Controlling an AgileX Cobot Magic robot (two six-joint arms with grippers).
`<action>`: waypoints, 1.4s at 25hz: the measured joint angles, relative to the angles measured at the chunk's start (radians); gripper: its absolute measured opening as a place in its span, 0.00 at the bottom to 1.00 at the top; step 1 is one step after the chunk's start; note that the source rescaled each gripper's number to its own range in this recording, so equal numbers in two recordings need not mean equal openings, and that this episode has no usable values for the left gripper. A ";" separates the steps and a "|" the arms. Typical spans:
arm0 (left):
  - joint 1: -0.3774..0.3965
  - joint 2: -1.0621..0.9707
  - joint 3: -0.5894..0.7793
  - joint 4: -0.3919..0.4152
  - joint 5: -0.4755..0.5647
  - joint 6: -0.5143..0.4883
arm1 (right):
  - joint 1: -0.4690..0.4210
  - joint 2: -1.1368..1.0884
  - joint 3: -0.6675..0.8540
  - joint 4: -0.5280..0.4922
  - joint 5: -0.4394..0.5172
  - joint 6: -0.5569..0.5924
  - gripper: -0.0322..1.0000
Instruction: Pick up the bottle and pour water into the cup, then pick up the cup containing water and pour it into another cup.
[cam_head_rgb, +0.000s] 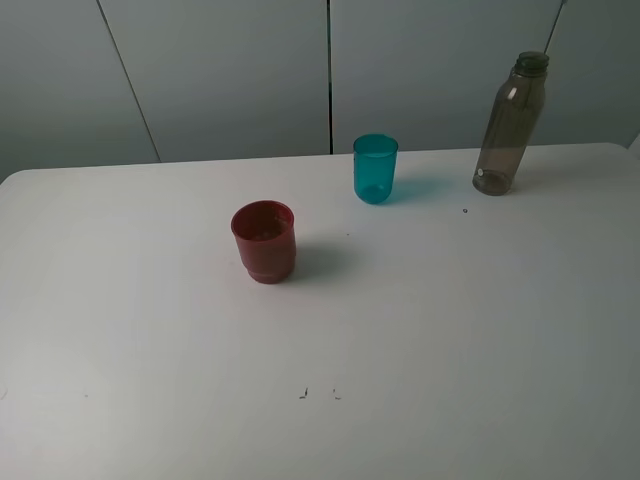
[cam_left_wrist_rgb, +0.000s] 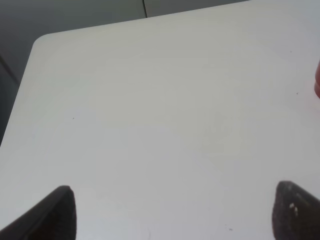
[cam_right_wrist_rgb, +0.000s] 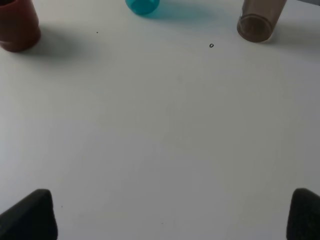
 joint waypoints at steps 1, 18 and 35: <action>0.000 0.000 0.000 0.000 0.000 0.000 | 0.000 -0.025 0.015 0.000 0.000 -0.001 1.00; 0.000 0.000 0.000 0.000 0.000 0.000 | -0.015 -0.127 0.069 0.045 -0.109 0.084 1.00; 0.000 0.000 0.000 0.000 0.000 0.000 | -0.204 -0.127 0.069 0.045 -0.109 0.088 1.00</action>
